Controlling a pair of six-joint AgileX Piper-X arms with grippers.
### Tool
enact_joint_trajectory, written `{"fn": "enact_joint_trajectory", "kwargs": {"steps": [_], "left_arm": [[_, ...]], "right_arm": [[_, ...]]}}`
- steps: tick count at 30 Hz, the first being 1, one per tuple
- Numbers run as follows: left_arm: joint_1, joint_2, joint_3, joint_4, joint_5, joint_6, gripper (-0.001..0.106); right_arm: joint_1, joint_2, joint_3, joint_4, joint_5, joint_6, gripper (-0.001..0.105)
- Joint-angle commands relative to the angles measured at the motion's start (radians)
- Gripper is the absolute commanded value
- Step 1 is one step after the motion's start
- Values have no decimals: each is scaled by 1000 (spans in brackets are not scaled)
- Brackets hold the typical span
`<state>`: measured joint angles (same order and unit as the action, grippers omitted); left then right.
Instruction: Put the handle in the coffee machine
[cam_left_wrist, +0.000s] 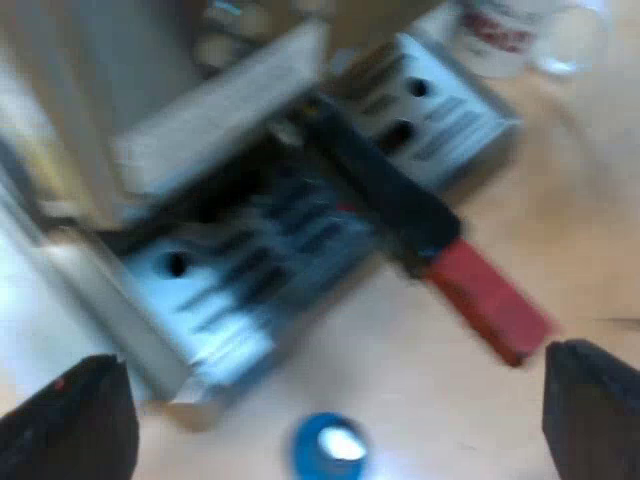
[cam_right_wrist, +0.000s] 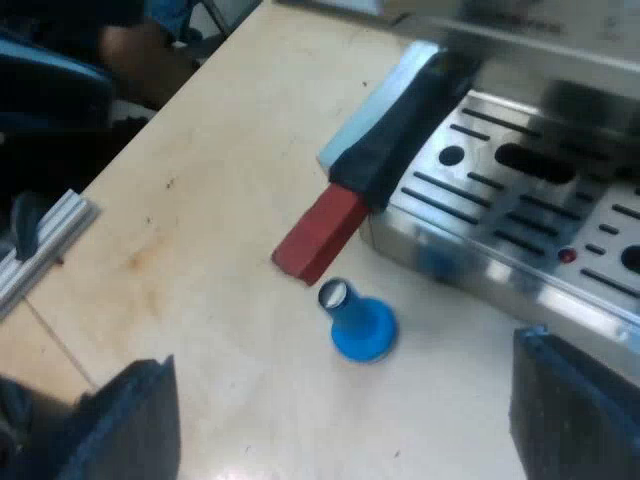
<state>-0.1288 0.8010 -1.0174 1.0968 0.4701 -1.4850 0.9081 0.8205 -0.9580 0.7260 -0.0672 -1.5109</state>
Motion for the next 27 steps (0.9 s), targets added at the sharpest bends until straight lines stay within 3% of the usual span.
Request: {"fn": "enact_joint_trajectory", "kwargs": {"steps": [1, 14, 17, 20, 21, 27], "left_arm": [[-1, -28, -30, -1, -73, -8, 84], [-1, -154, -63, -1, -100, -22, 84], [5, -203, -63, -1, -153, -22, 84], [13, -233, -63, -1, -211, -22, 84], [21, -245, -63, -1, -212, -22, 84], [58, -293, -63, 4, -212, -22, 84]], "right_arm": [[-80, -10, -24, -4, -50, -36, 70], [-441, -10, -40, 31, -217, -88, 70], [-508, -12, -40, 66, -229, -115, 70], [-563, -12, -40, 101, -238, -150, 70], [-658, -33, -40, 160, -264, -211, 70], [-858, -78, -40, 256, -293, -304, 70]]}}
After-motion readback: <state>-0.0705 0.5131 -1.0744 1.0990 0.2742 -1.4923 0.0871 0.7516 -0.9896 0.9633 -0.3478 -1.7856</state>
